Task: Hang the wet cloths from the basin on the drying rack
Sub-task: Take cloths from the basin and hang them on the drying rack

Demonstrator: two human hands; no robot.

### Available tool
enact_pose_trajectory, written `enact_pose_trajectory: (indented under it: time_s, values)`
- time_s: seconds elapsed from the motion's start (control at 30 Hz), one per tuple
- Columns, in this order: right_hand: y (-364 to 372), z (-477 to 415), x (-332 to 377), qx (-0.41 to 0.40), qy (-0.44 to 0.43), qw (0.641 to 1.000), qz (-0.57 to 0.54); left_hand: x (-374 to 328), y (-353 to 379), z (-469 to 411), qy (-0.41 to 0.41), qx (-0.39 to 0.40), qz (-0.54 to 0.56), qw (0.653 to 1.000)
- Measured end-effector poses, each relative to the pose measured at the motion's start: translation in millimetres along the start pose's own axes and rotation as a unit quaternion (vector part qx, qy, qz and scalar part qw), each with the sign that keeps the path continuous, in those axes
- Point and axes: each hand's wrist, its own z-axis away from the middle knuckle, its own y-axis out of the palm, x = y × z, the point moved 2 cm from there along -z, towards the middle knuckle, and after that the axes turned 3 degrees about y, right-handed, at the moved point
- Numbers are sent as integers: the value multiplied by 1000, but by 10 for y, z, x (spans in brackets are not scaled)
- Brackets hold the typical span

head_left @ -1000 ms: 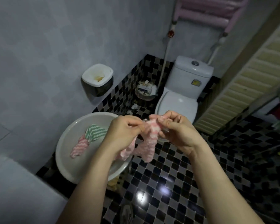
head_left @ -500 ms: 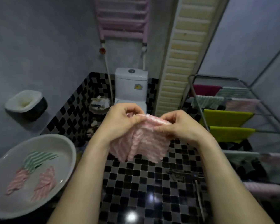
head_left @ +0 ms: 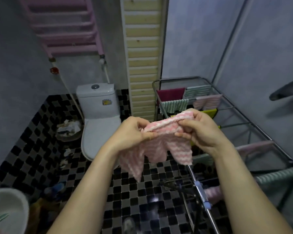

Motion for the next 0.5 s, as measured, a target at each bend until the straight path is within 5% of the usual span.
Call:
enact_pose_trajectory:
  time_s: [0.3,0.5]
  values:
    - [-549,-699,175,-127,-26,990,56,261,-58,-1033,27,53,221,973]
    - [-869,-1013,325,-254,-56,953,154,284,-43,-1673,77,82,59,992]
